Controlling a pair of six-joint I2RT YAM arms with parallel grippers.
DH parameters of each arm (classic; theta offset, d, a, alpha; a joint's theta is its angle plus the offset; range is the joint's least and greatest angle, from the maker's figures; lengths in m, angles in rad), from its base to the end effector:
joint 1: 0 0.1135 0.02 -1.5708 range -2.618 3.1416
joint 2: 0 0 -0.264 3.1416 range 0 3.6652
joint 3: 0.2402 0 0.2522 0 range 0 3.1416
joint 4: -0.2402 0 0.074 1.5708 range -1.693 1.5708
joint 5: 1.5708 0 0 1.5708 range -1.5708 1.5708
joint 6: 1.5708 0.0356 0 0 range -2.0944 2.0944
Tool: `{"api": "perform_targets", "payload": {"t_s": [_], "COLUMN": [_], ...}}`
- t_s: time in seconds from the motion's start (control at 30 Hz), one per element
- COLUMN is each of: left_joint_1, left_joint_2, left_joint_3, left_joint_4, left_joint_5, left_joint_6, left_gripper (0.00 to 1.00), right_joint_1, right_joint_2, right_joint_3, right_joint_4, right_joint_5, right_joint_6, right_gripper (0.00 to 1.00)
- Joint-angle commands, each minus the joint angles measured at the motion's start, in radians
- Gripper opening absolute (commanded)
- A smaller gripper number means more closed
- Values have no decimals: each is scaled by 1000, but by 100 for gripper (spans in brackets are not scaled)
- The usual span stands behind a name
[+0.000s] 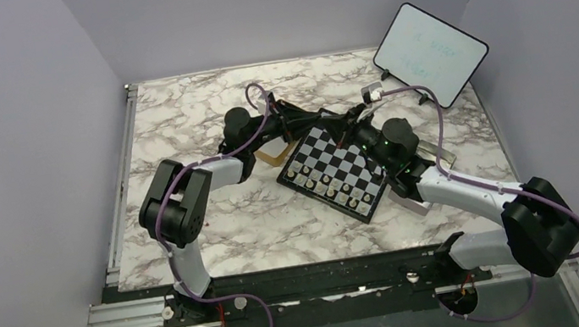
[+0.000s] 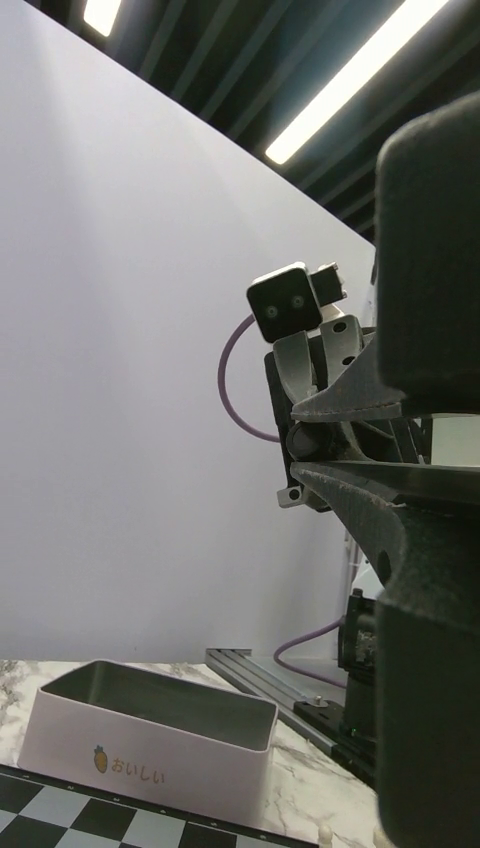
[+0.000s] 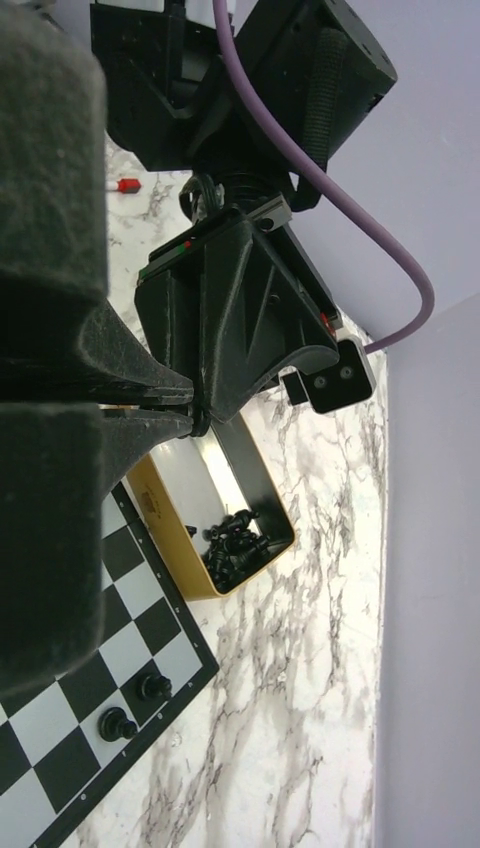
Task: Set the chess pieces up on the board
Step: Place the chess piece on the chessboard.
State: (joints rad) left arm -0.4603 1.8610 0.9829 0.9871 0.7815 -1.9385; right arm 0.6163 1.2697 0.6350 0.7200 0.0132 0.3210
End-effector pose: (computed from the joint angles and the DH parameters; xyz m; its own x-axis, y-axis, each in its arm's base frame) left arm 0.3444 -0.1987 0.2271 -0.9147 -0.2858 0.2858 -0.2479 -0.1619 -0.9552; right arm 0.2318 0.1636 0.2780 -0.1130 0.3066 -0.9451 -0.5602 0.7660 0.3154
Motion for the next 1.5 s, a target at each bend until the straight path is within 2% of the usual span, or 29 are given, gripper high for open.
{"api": "perform_targets", "payload": {"t_s": [0.0,0.13,0.17,0.27,0.4,0.47,1.17,1.27,1.47], "left_joint_1": [-9,-9,-9,-9,-10,-10,-29,-31,-33], "left_joint_2": [23,20,16,9,2,2,-12,-14,-16], "left_joint_3": [4,-4,-11,-26,-27,-26,-44,-43,-47], "left_joint_4": [62,62,61,63,64,65,97,99,100], "left_joint_5": [1,-20,-28,-47,-54,-54,-105,-108,-110], "left_joint_6": [0,10,8,6,3,1,-26,-28,-27], "left_gripper": [10,12,11,11,11,11,11,11,11], "right_joint_1": [7,7,7,7,7,7,7,7,7], "right_joint_2": [-25,-24,-24,-28,-35,-31,32,31,15], "right_joint_3": [31,34,31,22,19,17,30,24,18], "right_joint_4": [1,-17,-17,-11,-38,-45,-94,-87,-73], "right_joint_5": [44,37,27,14,34,40,39,42,51], "right_joint_6": [49,55,53,46,43,57,152,157,159], "right_gripper": [1,1,4,23,33,35,31,25,4]}}
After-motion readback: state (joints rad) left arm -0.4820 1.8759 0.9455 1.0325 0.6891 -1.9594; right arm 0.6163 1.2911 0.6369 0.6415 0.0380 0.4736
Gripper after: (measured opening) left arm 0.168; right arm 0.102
